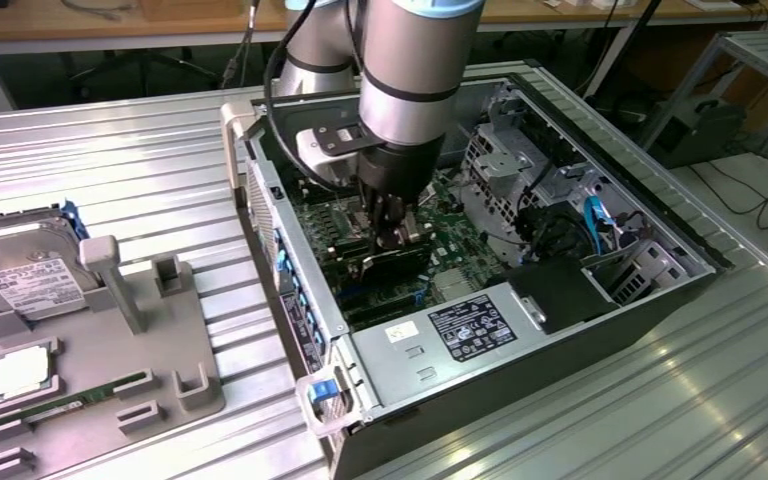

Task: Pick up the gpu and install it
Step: 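Press down on the gpu until it lock into place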

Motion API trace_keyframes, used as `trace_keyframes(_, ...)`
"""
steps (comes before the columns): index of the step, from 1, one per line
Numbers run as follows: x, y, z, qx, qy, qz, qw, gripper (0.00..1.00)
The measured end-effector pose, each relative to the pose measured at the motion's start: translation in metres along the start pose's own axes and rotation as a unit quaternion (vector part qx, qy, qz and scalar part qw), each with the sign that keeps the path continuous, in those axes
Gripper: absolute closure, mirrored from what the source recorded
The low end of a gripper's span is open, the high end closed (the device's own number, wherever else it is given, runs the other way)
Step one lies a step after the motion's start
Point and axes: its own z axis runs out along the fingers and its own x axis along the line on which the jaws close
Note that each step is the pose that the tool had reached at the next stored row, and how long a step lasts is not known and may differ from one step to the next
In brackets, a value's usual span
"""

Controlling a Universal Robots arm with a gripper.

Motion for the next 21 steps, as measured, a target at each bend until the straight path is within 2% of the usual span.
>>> trace_keyframes(2, 0.000, 0.0113, -0.0004, 0.0000, -0.0004, 0.000, 1.0000, 0.89)
trace_keyframes(5, 0.000, 0.0217, -0.0007, 0.0000, -0.0004, 0.000, 1.0000, 0.89)
trace_keyframes(7, 0.000, 0.0273, -0.0008, 0.0001, -0.0005, 0.000, 1.0000, 0.89)
trace_keyframes(9, 0.000, 0.0292, -0.0009, 0.0000, -0.0005, 0.000, 1.0000, 0.89)
trace_keyframes(10, 0.000, 0.0295, -0.0009, -0.0031, -0.0005, 0.000, 1.0000, 0.89)
trace_keyframes(11, 0.000, 0.0299, -0.0009, -0.0082, -0.0004, 0.000, 1.0000, 0.89)
trace_keyframes(12, 0.000, 0.0304, -0.0010, -0.0154, -0.0003, 0.000, 0.9999, 0.89)
trace_keyframes(13, 0.000, 0.0307, -0.0010, -0.0206, -0.0003, 0.001, 0.9998, 0.89)
trace_keyframes(21, 0.001, 0.0366, -0.0010, -0.0215, -0.0005, -0.010, 0.9997, 0.89)
